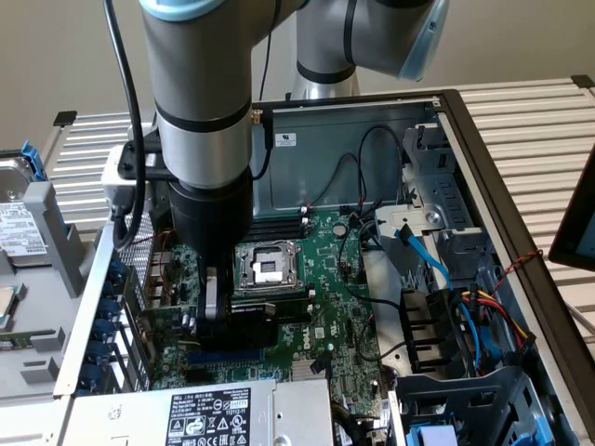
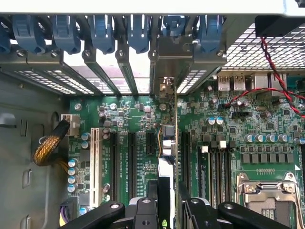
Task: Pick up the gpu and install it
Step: 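Insert the gpu into the slot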
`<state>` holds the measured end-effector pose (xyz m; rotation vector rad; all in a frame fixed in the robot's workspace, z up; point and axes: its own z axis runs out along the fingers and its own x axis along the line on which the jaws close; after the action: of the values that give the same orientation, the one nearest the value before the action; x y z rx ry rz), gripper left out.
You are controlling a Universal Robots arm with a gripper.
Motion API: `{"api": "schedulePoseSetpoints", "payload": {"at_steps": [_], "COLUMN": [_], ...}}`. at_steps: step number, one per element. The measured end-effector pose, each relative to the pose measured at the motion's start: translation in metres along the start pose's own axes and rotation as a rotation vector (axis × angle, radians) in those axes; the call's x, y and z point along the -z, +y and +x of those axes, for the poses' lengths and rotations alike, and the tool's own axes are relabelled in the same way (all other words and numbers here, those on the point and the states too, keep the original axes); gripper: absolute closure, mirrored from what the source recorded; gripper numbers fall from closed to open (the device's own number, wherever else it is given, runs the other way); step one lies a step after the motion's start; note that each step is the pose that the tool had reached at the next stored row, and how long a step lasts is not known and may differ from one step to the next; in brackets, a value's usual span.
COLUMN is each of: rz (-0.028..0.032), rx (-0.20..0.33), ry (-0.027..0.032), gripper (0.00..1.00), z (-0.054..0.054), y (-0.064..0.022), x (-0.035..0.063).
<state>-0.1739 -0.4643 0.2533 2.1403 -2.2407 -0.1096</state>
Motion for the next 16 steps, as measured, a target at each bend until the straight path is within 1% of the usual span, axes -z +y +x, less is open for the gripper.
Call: {"api": "schedulePoseSetpoints", "payload": {"at_steps": [16], "rz": [-0.0001], "rx": [0.0], "ry": [0.0001], "gripper": [0.73], "z": [0.0001], "y": [0.0003], "x": [-0.0027]}}
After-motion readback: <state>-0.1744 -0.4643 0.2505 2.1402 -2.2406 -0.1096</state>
